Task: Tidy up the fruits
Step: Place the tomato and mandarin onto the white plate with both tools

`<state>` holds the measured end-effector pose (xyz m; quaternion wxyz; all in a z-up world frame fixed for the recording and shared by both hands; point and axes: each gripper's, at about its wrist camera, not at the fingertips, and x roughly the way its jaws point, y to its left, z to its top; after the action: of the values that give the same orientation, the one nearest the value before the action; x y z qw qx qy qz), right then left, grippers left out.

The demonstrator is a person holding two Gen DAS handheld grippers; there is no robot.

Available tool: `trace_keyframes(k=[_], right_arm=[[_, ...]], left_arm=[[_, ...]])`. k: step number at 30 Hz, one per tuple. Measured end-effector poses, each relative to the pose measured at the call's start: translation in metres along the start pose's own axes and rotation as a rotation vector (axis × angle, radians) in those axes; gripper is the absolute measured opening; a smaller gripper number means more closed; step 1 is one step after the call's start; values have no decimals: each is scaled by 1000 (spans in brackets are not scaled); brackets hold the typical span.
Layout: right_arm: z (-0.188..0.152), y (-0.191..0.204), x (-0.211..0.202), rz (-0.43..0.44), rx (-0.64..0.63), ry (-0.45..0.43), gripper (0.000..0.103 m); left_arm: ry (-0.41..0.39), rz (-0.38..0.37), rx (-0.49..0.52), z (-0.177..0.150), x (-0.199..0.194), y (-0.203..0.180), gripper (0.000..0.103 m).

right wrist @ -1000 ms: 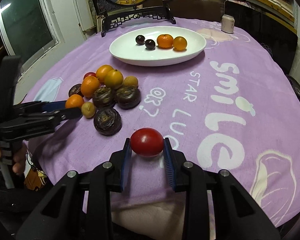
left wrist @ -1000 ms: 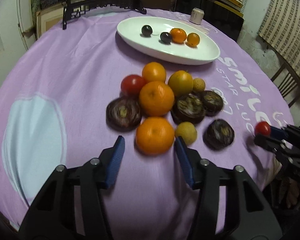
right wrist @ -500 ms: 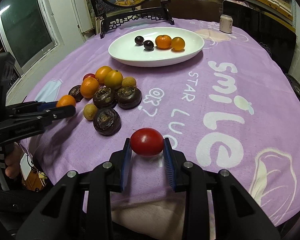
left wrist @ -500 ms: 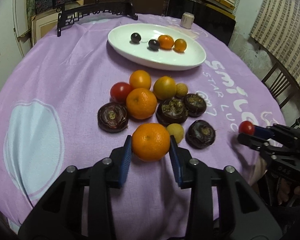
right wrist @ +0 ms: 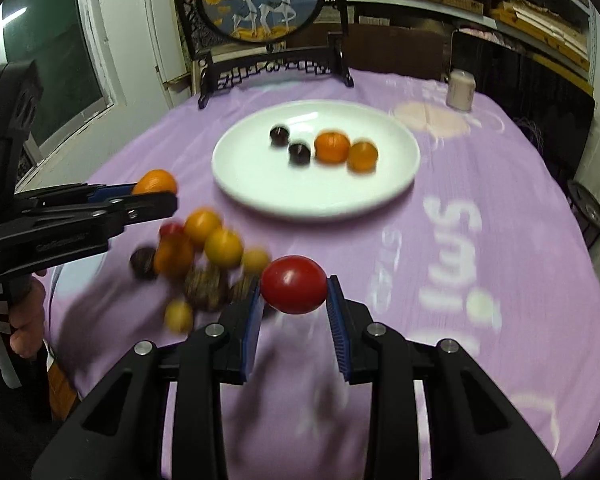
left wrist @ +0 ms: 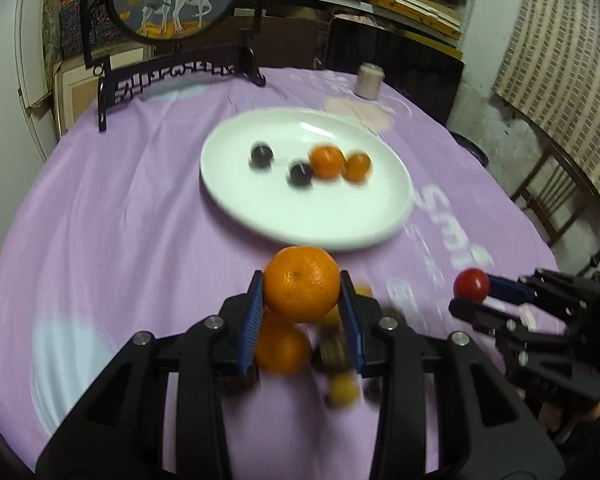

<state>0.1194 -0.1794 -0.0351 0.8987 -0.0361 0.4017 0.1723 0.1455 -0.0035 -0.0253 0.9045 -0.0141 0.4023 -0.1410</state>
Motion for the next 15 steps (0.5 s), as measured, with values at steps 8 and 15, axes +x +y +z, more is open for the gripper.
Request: trace_keyframes(k=[8,15], right_arm=[[116,-28,74,-101,37,20,32],[134,-61,126,-154,113,20,32]], left_arm=[[17,63,-66,118,71,12,37],[40,64,-116,139,125,30,37]])
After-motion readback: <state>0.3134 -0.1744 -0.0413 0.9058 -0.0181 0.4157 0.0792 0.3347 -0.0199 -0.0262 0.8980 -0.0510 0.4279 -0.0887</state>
